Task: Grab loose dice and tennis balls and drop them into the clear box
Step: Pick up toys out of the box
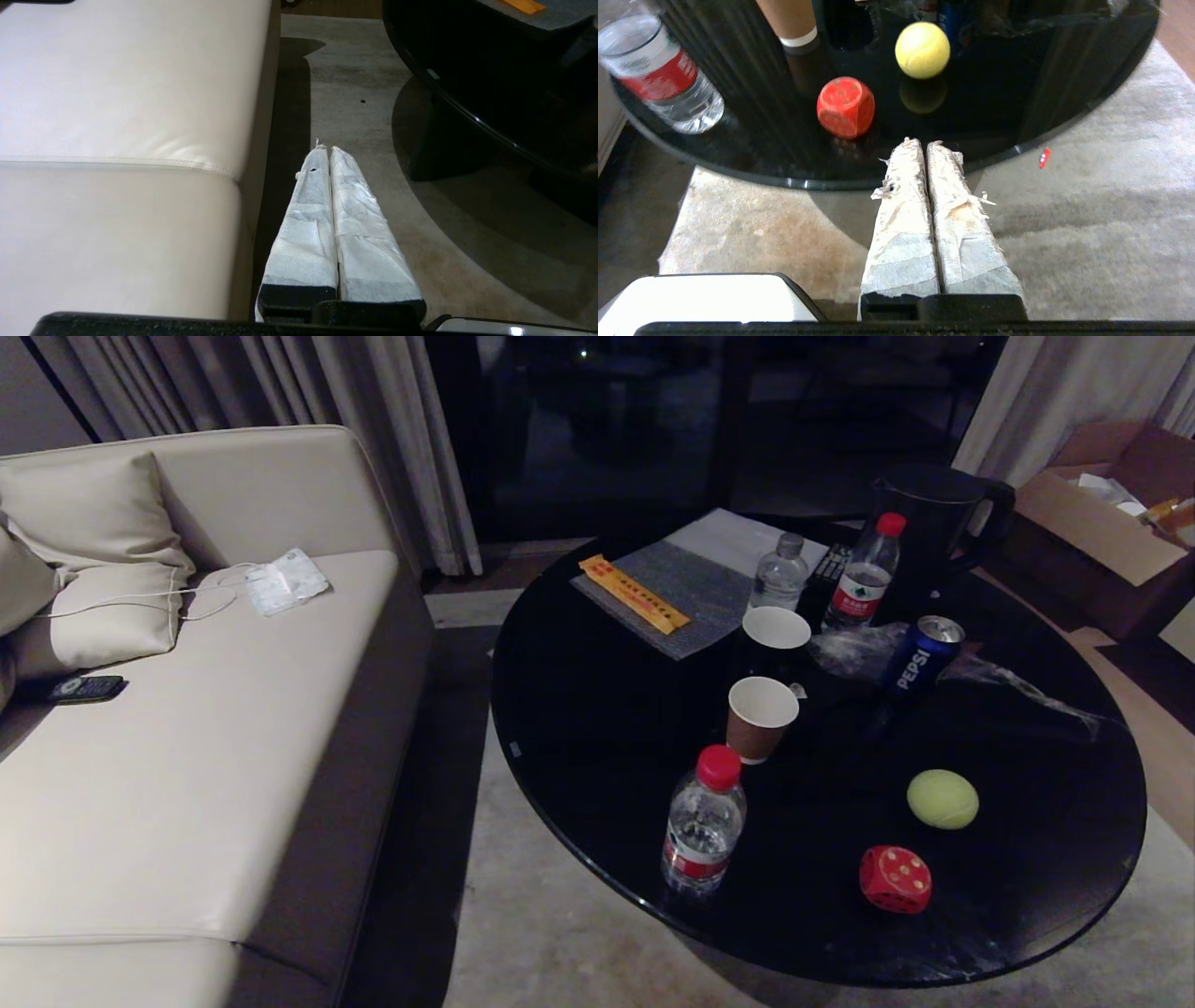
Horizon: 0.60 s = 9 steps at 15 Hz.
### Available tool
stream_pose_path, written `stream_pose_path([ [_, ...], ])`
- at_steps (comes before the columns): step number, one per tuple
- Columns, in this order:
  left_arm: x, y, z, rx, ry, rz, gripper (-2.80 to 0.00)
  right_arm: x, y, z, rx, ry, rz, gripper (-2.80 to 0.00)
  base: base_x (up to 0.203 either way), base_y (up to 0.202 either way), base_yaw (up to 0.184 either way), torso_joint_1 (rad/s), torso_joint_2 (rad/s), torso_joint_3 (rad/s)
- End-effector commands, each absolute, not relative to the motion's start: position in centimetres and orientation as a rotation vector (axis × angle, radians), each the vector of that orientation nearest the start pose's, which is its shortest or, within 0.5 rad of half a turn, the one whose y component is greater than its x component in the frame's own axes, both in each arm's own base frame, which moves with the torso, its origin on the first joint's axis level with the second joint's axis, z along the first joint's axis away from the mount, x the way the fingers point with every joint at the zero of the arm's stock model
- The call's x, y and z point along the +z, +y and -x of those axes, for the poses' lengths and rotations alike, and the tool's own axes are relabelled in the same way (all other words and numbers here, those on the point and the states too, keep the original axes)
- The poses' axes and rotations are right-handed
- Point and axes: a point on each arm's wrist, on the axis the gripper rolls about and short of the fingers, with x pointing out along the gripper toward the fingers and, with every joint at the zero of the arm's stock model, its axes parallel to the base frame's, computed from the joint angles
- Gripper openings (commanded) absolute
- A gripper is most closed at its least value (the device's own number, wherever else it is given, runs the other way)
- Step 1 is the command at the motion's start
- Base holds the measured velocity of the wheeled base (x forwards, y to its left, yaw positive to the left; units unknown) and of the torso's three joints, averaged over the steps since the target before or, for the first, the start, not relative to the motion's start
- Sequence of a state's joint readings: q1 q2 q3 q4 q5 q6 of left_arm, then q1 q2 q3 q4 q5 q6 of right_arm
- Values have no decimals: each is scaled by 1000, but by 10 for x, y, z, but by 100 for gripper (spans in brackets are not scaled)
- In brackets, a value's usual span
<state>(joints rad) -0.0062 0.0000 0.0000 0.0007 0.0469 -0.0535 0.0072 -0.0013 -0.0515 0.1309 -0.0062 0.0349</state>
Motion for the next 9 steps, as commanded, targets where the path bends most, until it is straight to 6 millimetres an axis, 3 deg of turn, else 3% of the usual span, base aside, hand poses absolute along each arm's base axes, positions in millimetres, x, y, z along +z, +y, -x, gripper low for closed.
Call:
stream_pose_path([
  [1,75,1,23,38,2,54,-280,76,0,27,0,80,-35,-280,-115,0,-5,4,1,-1],
  [6,75,1,23,41,2,61,-280,78,0,28,3,86,-35,-280,0,0,0,0,0,0],
  [7,75,1,23,41,2,61,-280,84,0,29,0,71,-35,-280,0,0,0,0,0,0],
  [9,75,1,23,41,2,61,-280,116,0,37,-4,53,-37,-280,0,0,0,0,0,0],
])
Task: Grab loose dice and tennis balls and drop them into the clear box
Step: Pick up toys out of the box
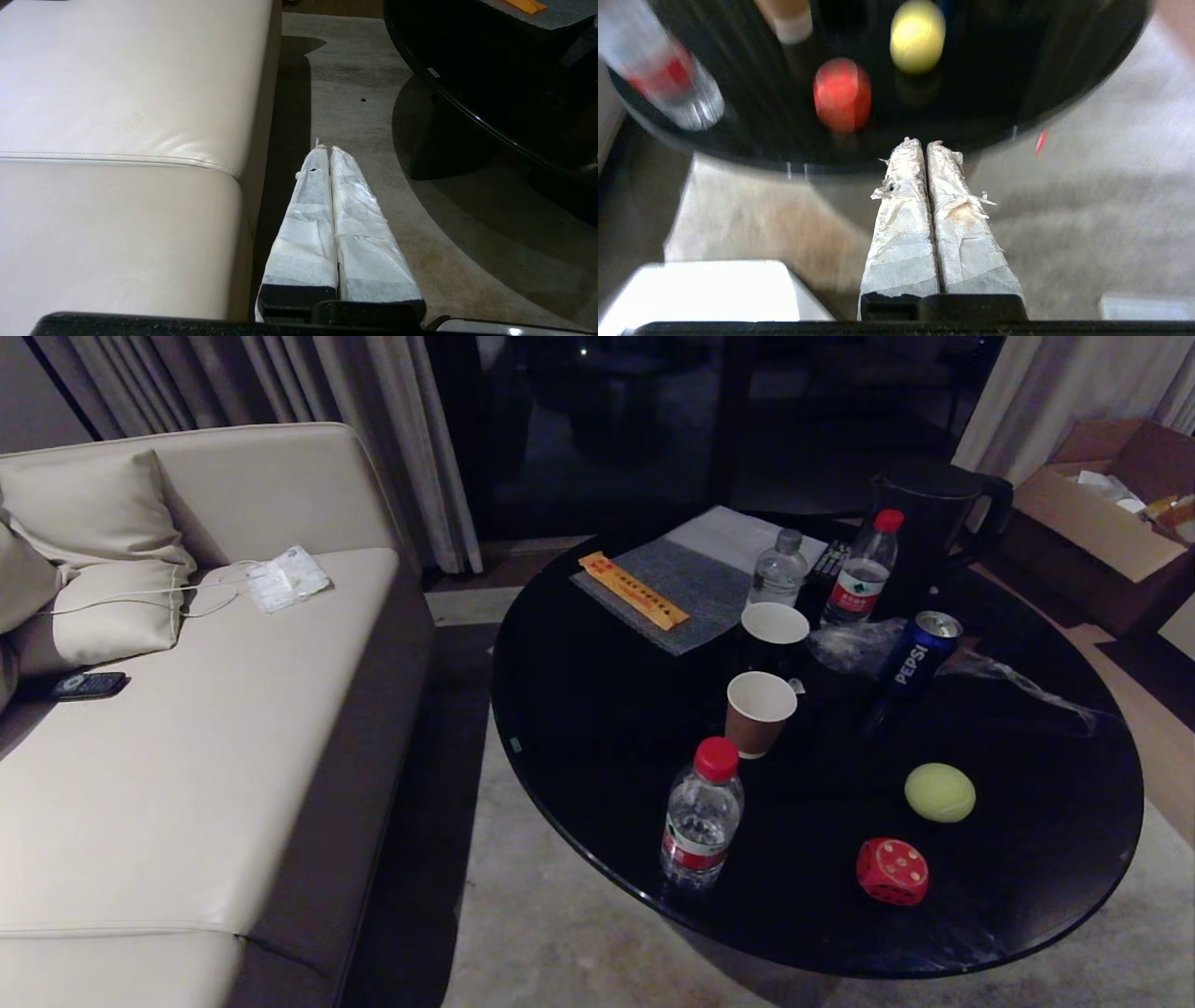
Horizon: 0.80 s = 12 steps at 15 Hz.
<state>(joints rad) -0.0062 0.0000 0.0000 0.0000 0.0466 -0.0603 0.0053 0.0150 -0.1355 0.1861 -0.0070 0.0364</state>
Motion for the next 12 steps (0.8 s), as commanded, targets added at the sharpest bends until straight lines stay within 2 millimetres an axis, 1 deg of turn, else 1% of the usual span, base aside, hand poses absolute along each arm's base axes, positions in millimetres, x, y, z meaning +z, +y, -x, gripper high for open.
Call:
stream_pose_path([
  [1,75,1,23,41,2,61,-280,133,0,38,-1,70,-37,-280,0,0,0,0,0,0],
  [3,75,1,23,41,2,61,-280,161,0,23,10,185,-38,-280,0,0,0,0,0,0],
  [5,75,1,23,41,2,61,-280,180,1,1,39,296,-42,-280,0,0,0,0,0,0],
  [6,75,1,23,41,2,61,-280,185,2,-11,70,352,-47,-280,0,0,0,0,0,0],
  [9,75,1,23,41,2,61,-280,182,5,-39,193,519,-85,-280,0,0,0,0,0,0],
  [12,75,1,23,41,2,61,-280,176,9,-62,301,657,-151,-280,0,0,0,0,0,0],
])
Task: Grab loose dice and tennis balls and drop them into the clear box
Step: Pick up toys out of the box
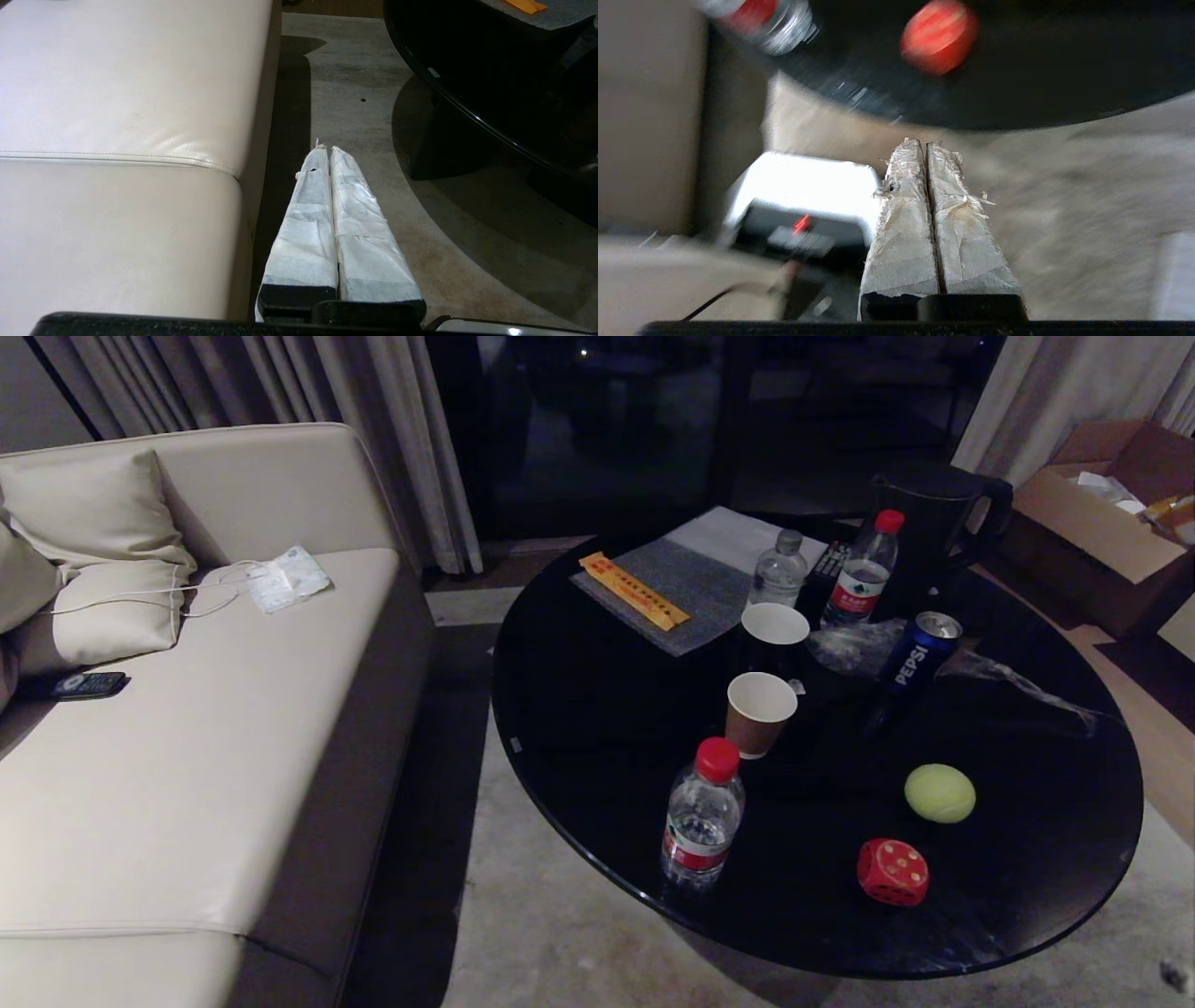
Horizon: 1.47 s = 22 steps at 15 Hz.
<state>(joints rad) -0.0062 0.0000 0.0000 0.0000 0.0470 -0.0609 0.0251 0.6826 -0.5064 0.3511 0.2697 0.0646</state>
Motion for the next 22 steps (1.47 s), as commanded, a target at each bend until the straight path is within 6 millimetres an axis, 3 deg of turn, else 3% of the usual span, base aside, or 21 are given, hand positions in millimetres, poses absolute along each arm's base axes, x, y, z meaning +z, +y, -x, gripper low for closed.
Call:
stream_pose_path([
  [1,75,1,23,41,2,61,-280,174,10,-70,309,697,-162,-280,0,0,0,0,0,0],
  [9,75,1,23,41,2,61,-280,170,15,-140,324,817,-175,-280,0,0,0,0,0,0],
  [10,75,1,23,41,2,61,-280,169,16,-147,329,837,-175,0,0,0,0,0,0,0],
  [14,75,1,23,41,2,61,-280,162,23,-180,354,901,-155,0,0,0,0,0,0,0],
  [17,75,1,23,41,2,61,-280,160,26,-211,342,775,-56,0,0,0,0,0,0,0],
  [22,75,1,23,41,2,61,-280,144,28,-230,376,776,123,0,0,0,0,0,0,0],
])
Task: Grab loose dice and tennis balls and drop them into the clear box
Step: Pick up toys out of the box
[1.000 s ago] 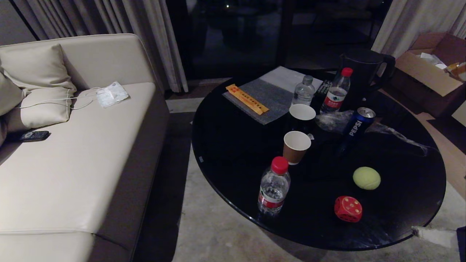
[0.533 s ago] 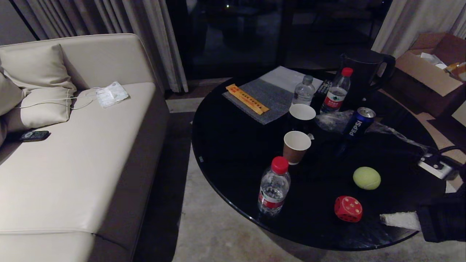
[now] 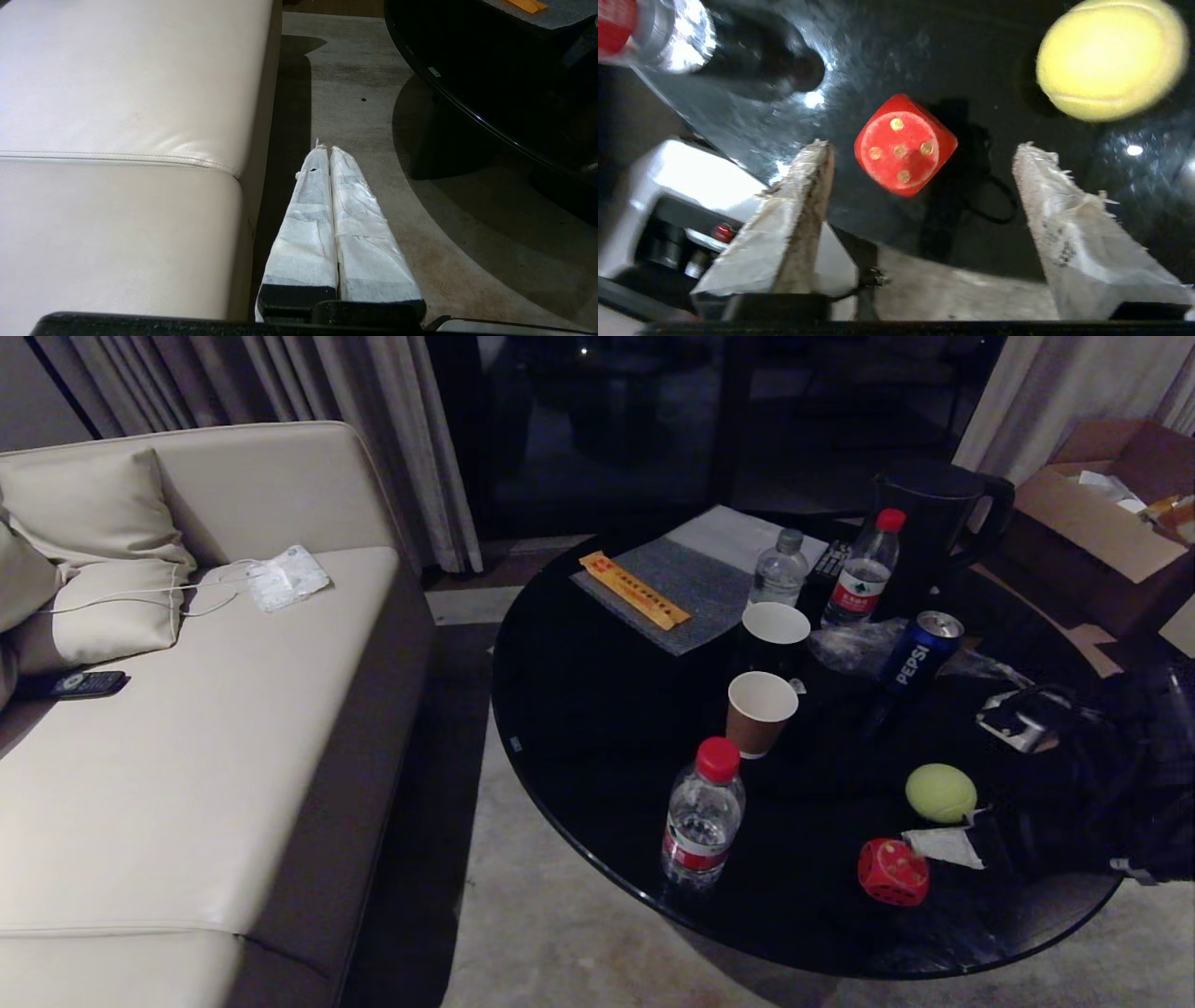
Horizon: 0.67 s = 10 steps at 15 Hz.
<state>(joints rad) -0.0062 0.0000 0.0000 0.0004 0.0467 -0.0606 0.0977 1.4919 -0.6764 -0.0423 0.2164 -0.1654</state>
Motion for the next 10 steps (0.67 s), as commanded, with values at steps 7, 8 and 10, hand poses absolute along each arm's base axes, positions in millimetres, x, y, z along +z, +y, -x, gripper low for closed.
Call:
stream_pose_path([
  [7,75,1,23,41,2,61,-280,122,39,-242,442,855,162,0,0,0,0,0,0,0],
  [8,75,1,23,41,2,61,-280,119,39,-243,458,859,191,0,0,0,0,0,0,0],
  [10,75,1,23,41,2,61,-280,114,40,-245,479,872,229,0,0,0,0,0,0,0],
])
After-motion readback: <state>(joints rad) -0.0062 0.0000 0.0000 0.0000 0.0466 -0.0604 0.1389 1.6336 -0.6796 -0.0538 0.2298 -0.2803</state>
